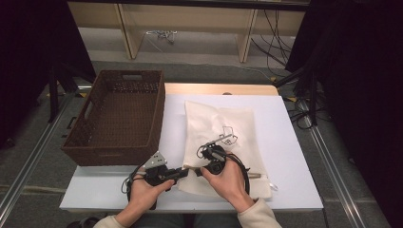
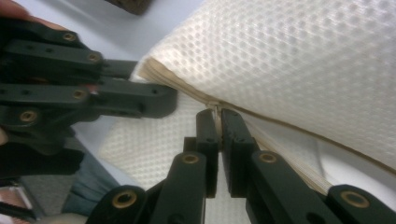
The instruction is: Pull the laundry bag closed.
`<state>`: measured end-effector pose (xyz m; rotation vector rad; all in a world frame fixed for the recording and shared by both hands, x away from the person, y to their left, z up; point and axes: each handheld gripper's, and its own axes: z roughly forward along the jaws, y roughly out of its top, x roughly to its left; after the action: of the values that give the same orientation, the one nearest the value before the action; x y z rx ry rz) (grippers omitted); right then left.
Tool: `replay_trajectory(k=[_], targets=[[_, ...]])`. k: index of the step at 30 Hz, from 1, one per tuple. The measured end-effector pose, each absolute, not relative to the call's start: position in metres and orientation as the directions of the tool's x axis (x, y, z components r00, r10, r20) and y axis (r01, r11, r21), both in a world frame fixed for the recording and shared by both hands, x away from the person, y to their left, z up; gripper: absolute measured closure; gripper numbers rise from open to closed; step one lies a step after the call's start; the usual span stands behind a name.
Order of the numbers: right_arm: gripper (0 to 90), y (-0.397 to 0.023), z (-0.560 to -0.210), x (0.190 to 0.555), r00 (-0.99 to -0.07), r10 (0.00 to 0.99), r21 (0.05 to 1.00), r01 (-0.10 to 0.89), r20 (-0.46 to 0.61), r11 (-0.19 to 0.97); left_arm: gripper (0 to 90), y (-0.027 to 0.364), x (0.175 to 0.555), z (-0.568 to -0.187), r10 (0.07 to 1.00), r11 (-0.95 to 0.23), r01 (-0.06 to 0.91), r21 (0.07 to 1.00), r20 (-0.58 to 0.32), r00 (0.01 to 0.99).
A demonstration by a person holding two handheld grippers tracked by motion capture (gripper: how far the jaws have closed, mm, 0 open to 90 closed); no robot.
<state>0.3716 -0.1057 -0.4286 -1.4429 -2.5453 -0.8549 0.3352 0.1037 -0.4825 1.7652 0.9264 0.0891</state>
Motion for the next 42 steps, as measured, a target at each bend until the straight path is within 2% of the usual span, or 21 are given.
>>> replay_trajectory(k=[7,12,13,18,26,28,32,34,35,40,42], targets=[[87.7,-0.1074,-0.4301,0.3711,-0.549,0.768,0.429,0.812,0.33,0.396,85.6,0.1042,0.3356,-0.4824,0.622,-0.109,0.537,0.836,-0.364,0.694],[87.7,-0.1087,-0.4306,0.3688,-0.508,0.799,0.411,0.835,0.322,0.366,85.6,0.1038,0.3351,-0.4828,0.63,-0.112,0.534,0.838,-0.356,0.691],[87.7,-0.1107,-0.4315,0.3701,-0.54,0.778,0.428,0.816,0.322,0.389,85.6,0.104,0.3352,-0.4831,0.629,-0.11,0.533,0.839,-0.356,0.691],[87.7,-0.1099,-0.4316,0.367,-0.498,0.813,0.412,0.837,0.301,0.36,85.6,0.1052,0.3359,-0.4827,0.635,-0.11,0.52,0.847,-0.343,0.692],[87.7,-0.1096,-0.431,0.3651,-0.486,0.82,0.417,0.841,0.302,0.345,85.6,0.1055,0.3354,-0.4837,0.64,-0.114,0.514,0.85,-0.333,0.692],[87.7,-0.1108,-0.4316,0.3663,-0.511,0.808,0.43,0.825,0.293,0.365,85.5,0.105,0.3348,-0.4841,0.646,-0.105,0.524,0.845,-0.343,0.682],[87.7,-0.1115,-0.4301,0.3643,-0.465,0.832,0.404,0.853,0.302,0.33,85.5,0.105,0.3346,-0.4843,0.646,-0.104,0.525,0.844,-0.344,0.682],[87.7,-0.1132,-0.4316,0.3663,-0.5,0.817,0.428,0.83,0.286,0.358,85.6,0.1049,0.3345,-0.4841,0.648,-0.105,0.525,0.844,-0.343,0.68],[87.7,-0.112,-0.4312,0.3653,-0.479,0.826,0.414,0.844,0.297,0.34,85.6,0.1049,0.3345,-0.4842,0.649,-0.104,0.526,0.844,-0.343,0.679],[87.7,-0.1141,-0.4321,0.3666,-0.499,0.823,0.428,0.829,0.271,0.361,85.6,0.1051,0.3344,-0.4841,0.648,-0.103,0.525,0.845,-0.343,0.68],[87.7,-0.114,-0.4299,0.3645,-0.463,0.84,0.414,0.849,0.284,0.329,85.6,0.1055,0.3343,-0.4832,0.649,-0.108,0.517,0.849,-0.334,0.684]])
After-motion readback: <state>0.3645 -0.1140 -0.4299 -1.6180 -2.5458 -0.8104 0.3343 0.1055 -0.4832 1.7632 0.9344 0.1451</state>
